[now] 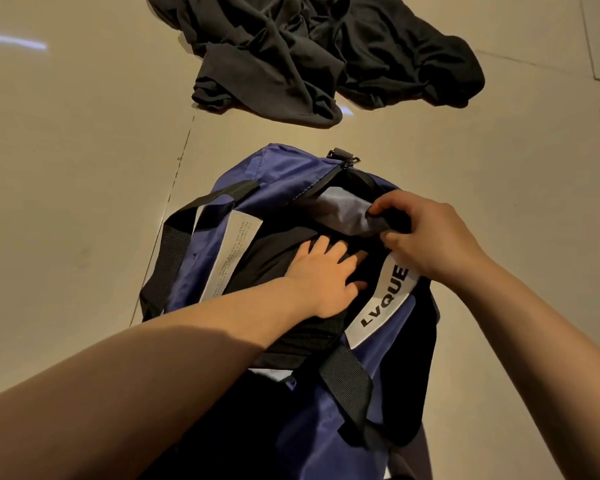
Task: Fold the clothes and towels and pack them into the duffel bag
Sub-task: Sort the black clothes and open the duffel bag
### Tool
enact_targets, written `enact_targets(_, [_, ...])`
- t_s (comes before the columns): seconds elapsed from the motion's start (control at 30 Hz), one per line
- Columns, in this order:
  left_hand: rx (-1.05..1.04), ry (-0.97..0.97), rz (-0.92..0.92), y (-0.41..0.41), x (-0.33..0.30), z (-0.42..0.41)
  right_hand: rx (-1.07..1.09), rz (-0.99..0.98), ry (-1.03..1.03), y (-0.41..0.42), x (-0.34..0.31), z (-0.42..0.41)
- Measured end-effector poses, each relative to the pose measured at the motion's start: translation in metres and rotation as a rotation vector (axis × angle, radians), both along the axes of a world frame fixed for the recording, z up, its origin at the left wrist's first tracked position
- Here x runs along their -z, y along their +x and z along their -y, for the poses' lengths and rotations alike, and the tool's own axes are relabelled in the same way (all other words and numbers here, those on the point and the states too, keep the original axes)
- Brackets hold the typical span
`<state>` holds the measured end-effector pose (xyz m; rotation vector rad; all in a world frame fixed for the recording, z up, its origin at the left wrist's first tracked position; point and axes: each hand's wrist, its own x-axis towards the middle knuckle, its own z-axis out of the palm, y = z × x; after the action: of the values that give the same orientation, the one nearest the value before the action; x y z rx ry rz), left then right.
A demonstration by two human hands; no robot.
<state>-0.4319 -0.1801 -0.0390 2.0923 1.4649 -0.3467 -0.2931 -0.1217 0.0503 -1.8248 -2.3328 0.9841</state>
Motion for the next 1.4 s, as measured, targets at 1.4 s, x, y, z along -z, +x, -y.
enact_targets(1.4, [-0.553,0.089,0.249,-0.151,-0.113,0.057,-0.196,0.518,-0.087,-0.149,0.091,0.057])
